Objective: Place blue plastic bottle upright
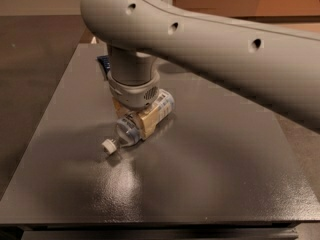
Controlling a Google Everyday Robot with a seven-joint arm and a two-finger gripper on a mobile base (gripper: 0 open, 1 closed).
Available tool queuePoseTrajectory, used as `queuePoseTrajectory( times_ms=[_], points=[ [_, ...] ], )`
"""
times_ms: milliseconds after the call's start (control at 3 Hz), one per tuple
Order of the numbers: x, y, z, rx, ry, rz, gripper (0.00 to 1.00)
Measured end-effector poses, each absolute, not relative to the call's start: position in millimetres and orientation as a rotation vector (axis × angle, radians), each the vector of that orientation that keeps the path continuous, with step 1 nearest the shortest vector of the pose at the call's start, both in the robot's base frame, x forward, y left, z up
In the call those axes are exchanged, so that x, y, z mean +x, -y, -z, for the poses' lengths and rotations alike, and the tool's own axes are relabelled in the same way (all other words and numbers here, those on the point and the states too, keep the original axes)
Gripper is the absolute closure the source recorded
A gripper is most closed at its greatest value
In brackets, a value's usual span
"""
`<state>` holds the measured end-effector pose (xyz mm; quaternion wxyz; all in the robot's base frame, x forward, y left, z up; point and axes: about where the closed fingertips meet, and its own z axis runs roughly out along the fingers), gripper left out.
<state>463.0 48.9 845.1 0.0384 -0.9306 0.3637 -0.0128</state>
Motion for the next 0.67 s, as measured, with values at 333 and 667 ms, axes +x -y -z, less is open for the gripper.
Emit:
queuePoseTrajectory(
  times_ms=[333,667],
  points=[
    [463,-50,-851,-2.855,-1.109,0.044,0.72],
    [470,-47,-872,-2.776,-1.187,-0.007,0.95]
  ],
)
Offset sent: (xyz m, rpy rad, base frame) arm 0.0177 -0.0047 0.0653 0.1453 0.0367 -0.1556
